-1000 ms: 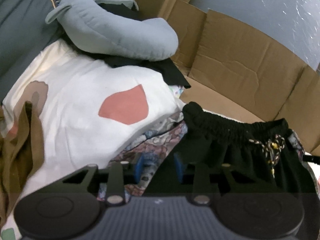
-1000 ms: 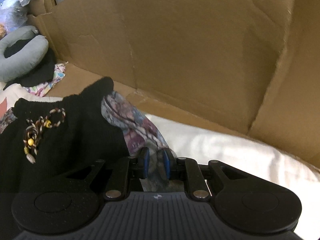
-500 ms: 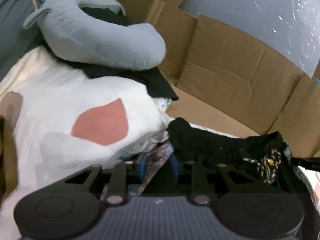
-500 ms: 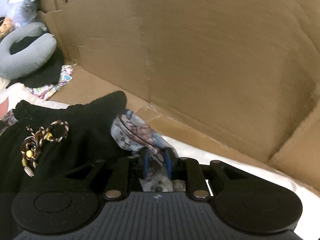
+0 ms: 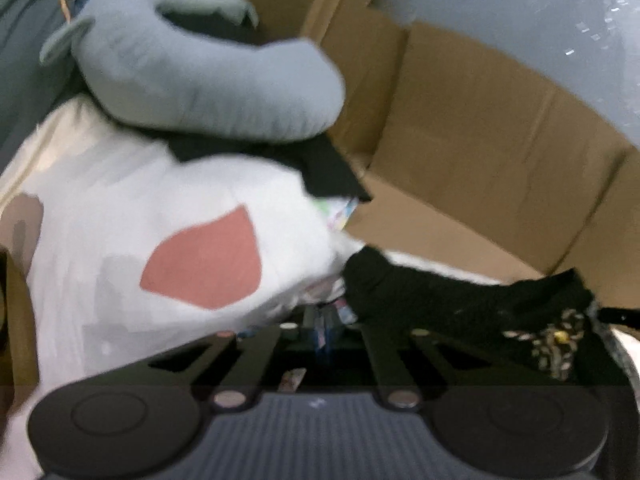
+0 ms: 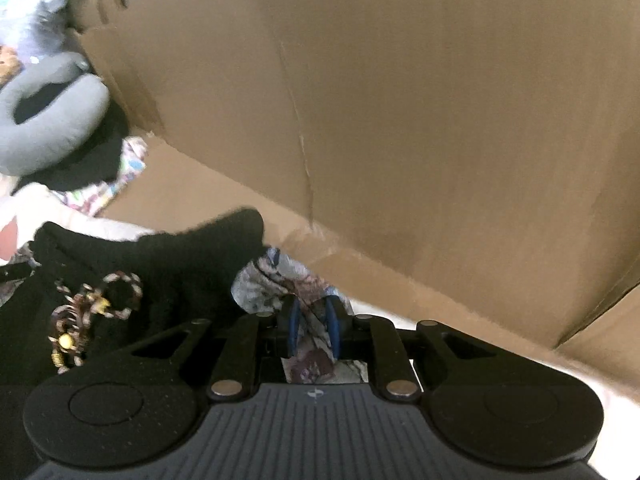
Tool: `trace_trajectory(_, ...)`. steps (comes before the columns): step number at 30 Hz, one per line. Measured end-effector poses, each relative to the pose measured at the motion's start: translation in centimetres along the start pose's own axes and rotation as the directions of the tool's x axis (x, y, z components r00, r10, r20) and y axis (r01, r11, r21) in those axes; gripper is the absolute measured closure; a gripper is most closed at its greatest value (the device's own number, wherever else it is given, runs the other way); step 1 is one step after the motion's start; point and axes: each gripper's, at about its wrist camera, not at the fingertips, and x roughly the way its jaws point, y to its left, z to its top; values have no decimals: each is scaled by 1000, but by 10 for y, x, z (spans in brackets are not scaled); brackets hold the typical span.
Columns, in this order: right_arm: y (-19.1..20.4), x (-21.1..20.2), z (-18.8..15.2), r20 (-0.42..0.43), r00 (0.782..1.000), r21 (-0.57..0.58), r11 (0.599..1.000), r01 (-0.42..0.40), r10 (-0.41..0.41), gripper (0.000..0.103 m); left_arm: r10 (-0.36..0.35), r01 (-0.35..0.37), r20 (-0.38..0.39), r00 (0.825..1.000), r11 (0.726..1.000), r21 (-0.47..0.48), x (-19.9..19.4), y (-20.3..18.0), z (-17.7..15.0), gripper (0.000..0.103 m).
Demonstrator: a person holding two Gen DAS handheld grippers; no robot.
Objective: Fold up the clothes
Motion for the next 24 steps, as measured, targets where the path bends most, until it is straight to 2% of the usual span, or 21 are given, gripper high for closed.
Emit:
trace_trajectory(5, 17, -11, 8, 37, 998, -38, 998, -58, 59, 82, -21, 21, -7, 1000, 1000, 21, 3, -7, 3, 96)
trace_trajectory(9, 35, 1, 14, 29, 997, -93, 993, -73, 76, 82, -24, 24, -17, 1000, 1000, 17, 19, -11, 9, 96)
trace_trajectory(17, 46, 33, 20, -20, 999, -113, 993, -36, 34, 83, 7, -5, -53, 999, 999, 45, 41, -6, 14, 100)
trace_trajectory(24, 49, 44, 21, -73, 997, -149, 989, -17, 6, 83, 77, -71, -86, 993, 995, 70, 44, -13, 17, 100)
